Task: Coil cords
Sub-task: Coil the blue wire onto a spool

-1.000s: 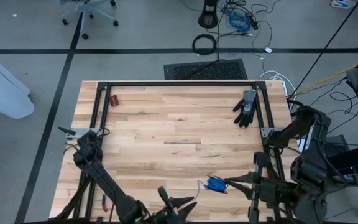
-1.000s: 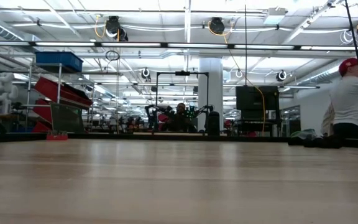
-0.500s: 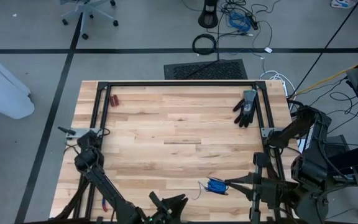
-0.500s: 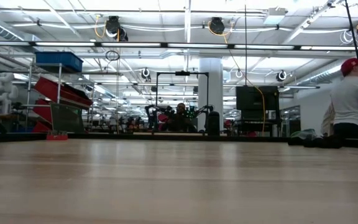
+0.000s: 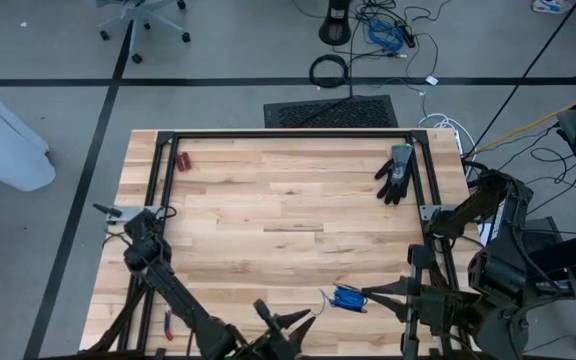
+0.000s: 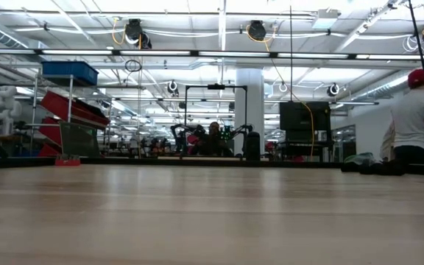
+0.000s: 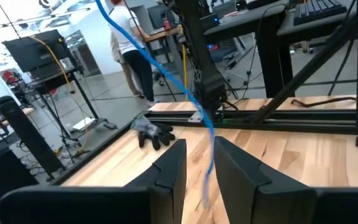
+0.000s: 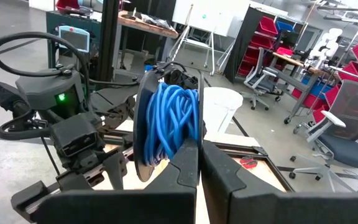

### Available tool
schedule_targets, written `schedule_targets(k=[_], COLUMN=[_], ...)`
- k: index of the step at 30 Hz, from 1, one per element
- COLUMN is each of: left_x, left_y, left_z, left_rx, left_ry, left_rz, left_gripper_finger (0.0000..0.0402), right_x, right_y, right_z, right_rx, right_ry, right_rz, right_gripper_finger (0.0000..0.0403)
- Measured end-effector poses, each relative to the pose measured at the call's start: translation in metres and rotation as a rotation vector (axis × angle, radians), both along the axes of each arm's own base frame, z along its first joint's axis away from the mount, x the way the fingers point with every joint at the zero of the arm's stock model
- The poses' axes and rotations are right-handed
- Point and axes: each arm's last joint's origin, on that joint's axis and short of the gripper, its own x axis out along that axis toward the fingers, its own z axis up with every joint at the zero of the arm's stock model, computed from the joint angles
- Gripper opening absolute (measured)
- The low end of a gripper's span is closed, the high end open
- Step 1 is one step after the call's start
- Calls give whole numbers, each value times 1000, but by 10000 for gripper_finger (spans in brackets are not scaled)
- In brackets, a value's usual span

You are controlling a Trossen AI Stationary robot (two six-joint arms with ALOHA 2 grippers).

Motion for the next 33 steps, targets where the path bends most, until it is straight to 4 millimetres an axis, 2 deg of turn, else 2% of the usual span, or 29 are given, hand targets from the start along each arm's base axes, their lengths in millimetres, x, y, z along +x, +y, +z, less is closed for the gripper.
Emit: schedule_targets(k=[9, 24, 28, 33], left_x=[3, 18, 18, 18], left_y=[2, 16, 16, 17], left_z=[0, -1, -1, -1], left_rx=[-26, -46, -60, -56], left_ry=[-10, -2, -11, -6], left_rz=[-20, -62, -59, -58], left_gripper_finger=[89, 87, 70, 23], right_x=[0, 0, 0, 0], right_y=[0, 0, 0, 0], right_z=[0, 0, 0, 0], right_rx=[0, 0, 0, 1], right_ry=[0, 0, 0, 1], right_rz=[0, 1, 1, 3], right_gripper_finger=[0, 0, 0, 0])
